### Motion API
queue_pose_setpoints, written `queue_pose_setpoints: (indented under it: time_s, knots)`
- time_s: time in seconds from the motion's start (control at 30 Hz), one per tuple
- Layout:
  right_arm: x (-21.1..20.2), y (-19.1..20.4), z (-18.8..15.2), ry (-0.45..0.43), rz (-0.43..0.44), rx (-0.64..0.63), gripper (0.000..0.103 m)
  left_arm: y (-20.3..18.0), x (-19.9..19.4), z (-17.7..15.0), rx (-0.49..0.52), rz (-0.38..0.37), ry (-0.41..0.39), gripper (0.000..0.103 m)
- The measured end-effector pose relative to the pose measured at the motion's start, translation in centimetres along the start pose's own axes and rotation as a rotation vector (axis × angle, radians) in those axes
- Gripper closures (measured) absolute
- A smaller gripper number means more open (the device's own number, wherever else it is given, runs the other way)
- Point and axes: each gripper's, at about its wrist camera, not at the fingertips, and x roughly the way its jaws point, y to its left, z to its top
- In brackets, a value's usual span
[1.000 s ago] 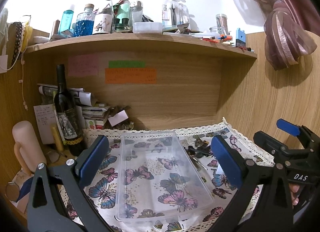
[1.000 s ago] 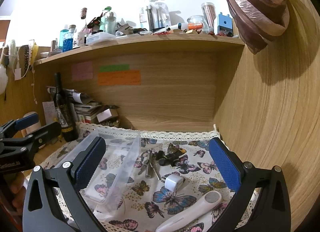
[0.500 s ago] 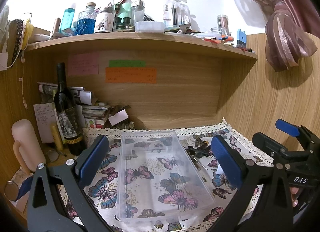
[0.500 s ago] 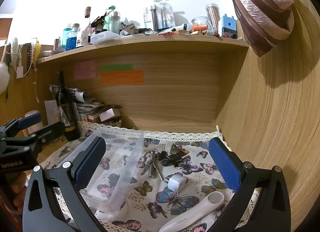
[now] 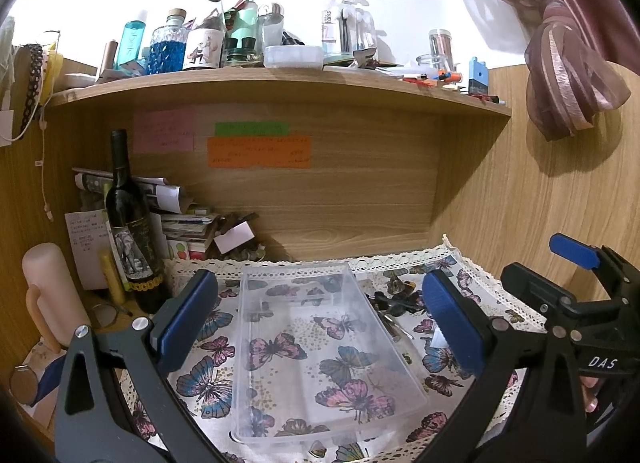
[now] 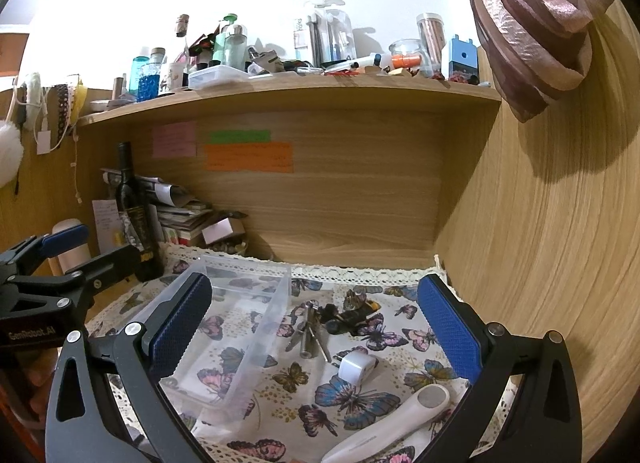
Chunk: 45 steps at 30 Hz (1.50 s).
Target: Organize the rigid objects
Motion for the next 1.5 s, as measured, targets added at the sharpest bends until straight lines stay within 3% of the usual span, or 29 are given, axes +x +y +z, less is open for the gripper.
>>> queue_pose_setpoints:
  time_s: [0.47,0.57,0.67,0.87,1.0,1.23,1.5]
  knots:
    - [1.6,-0.5,-1.1,0.061,0.001,0.039,0.000,1.7,1.1,-0.9,-0.054,-0.025,0.047,0.000]
    - [2.1,-0.7,-1.6,0.092,-0.007,0.039,0.007,2.1,1.6,-1.1,-0.046,-0.008,0.074,0.020]
    - [2.7,-1.0,-2.0,0.129,-0.018,0.047,0.017,3.0,2.5,-1.5,-0.051,-0.016,0.123,0.025]
    - [3.6,-2.2,-3.4,0.207,-0.067,0.076,0.035,6.0,4.8,-2.8,-0.097,-0.009,0.250,0.051]
    - [4.2,-3.4,-4.8,0.282,-0.112,0.106,0.043,8.0,7.2,-4.0,-0.118,-0.008,0.362,0.062]
    - [4.8,-5.3,-7.5,0.389,-0.202,0.154,0.043,9.4,10.3,-5.6,-0.116,-0.023,0.489,0.074]
    - [5.5,-7.1,-9.8,0.490,-0.257,0.232,0.043,9.7,13.2,-6.4,-0.139,-0.090,0.615,0.087]
